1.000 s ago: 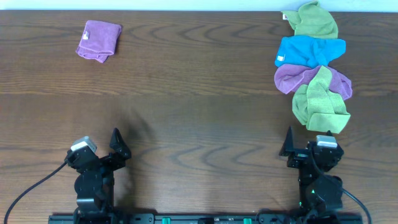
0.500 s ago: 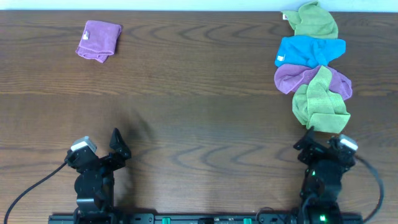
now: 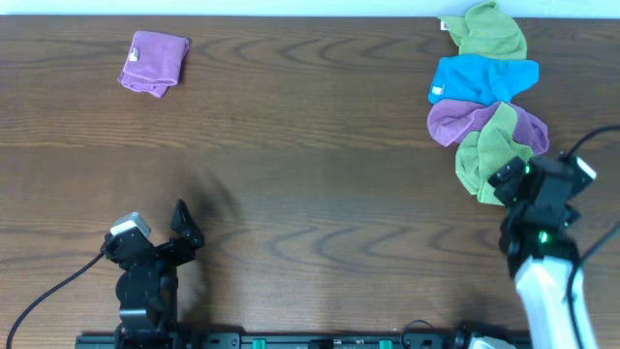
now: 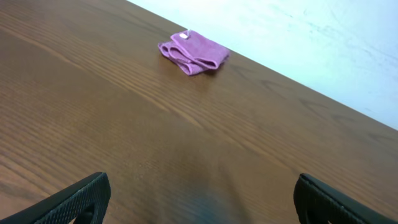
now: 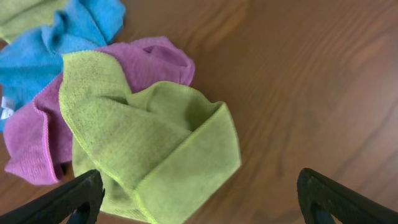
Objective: Fold the cloth
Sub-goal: 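Move the right gripper to the green cloth atop the pile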
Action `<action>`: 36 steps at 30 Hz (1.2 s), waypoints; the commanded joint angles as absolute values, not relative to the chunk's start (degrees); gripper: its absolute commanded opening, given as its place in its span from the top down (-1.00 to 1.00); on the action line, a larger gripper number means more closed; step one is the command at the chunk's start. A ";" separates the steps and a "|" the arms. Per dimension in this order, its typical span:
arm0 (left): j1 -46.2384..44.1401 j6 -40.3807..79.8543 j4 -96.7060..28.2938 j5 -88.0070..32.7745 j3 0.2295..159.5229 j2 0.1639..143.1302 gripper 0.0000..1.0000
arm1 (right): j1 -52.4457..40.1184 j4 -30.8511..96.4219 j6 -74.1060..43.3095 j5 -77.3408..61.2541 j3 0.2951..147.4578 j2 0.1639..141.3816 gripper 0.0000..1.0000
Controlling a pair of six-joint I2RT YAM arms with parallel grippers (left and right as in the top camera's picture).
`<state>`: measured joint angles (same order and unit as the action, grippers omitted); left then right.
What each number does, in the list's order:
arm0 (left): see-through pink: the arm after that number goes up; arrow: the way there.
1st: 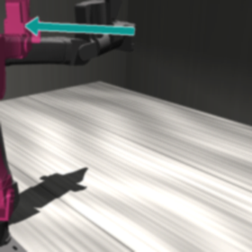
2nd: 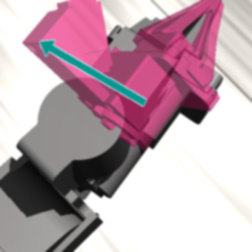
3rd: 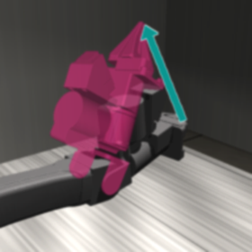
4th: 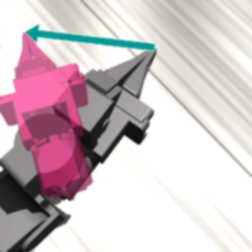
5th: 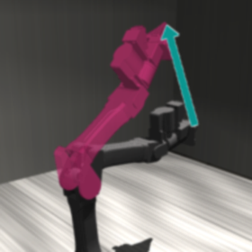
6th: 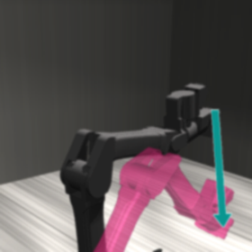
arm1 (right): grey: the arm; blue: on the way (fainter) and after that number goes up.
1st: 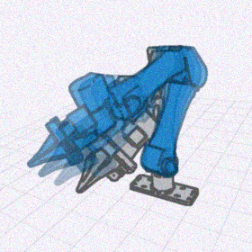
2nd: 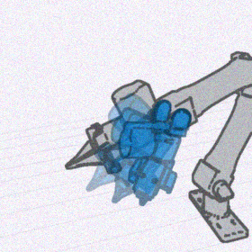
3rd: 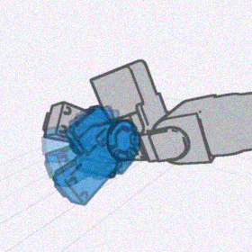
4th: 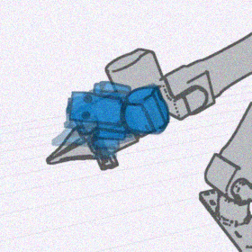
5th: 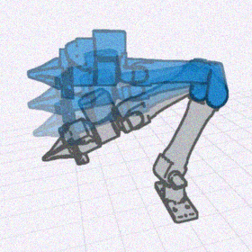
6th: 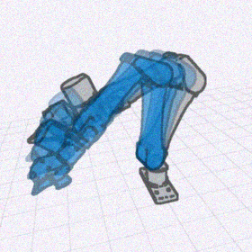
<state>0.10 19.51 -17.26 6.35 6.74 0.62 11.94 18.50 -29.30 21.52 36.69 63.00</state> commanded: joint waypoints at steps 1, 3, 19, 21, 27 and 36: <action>-0.14 19.51 -17.47 6.33 5.37 0.34 -0.91 | 12.40 19.70 -31.40 12.47 41.45 68.34 -0.99; -0.14 19.51 -17.47 6.33 5.37 0.34 -0.91 | 12.38 19.51 -29.93 7.94 41.67 69.30 -0.99; -0.14 19.51 -17.47 6.33 5.37 0.34 -0.91 | 12.47 24.16 -28.64 7.11 41.60 78.91 -0.87; -0.14 19.51 -17.47 6.33 5.37 0.34 -0.91 | 12.47 23.92 -28.64 7.68 41.60 80.03 -0.79; -0.14 19.51 -17.47 6.33 5.37 0.34 -0.91 | 12.47 21.15 -28.62 9.37 41.60 81.06 -0.33; -0.14 19.51 -17.47 6.35 5.37 0.34 -0.91 | 12.45 17.89 -28.45 9.67 41.60 86.06 -0.11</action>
